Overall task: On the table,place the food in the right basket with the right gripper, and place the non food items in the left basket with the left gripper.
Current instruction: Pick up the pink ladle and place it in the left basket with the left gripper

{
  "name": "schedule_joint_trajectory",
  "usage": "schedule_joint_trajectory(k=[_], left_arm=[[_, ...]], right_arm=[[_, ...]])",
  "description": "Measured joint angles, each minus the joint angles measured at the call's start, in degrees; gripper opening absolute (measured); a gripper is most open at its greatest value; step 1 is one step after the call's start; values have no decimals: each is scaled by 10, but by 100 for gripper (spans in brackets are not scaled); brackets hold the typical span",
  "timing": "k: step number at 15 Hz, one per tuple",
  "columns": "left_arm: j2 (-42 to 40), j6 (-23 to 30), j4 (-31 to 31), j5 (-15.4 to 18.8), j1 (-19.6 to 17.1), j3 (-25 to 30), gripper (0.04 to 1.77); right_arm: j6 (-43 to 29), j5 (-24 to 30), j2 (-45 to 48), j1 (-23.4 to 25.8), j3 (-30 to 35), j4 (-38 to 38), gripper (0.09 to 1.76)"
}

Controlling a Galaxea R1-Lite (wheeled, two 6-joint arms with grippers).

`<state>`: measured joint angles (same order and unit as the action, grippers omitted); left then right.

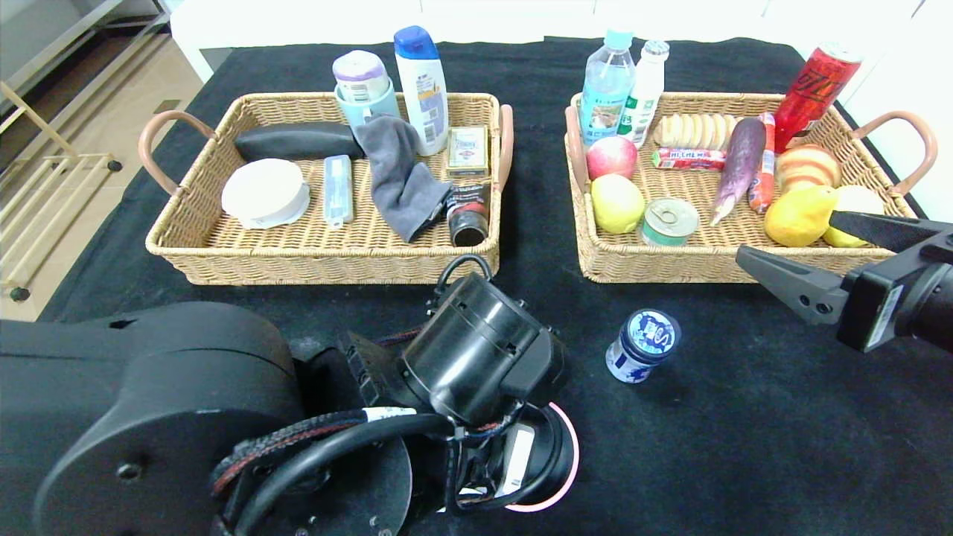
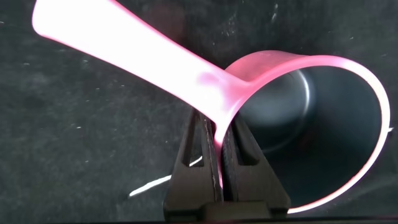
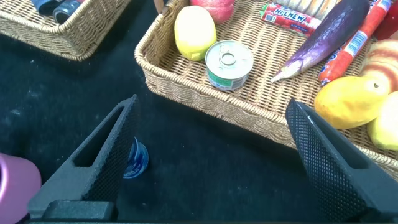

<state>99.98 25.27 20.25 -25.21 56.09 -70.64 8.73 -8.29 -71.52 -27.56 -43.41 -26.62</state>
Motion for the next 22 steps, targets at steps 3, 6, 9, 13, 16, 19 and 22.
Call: schedule_joint_trajectory(k=[3,6,9,13,16,19,22], left_arm=[[-30,0,-2,7,-4,1,16],[-66,-1,-3,8,-19,3,16],[-88,-4,-4,8,-47,0,16],[-107,-40,-19,8,-102,-36,16],[-104,-67,-30,16,-144,-74,16],[-91,-83,-84,33,-176,-91,16],[-68,-112,-147,42,-211,-106,16]], right_arm=[[0,0,-1,-2,0,0,171],[0,-1,-2,-7,3,1,171],[0,-1,-2,-7,3,1,171],[0,-1,-2,-8,4,1,171],[0,-1,-2,-15,6,1,171],[0,-1,-2,-16,6,0,171],[0,-1,-1,-16,6,0,171]])
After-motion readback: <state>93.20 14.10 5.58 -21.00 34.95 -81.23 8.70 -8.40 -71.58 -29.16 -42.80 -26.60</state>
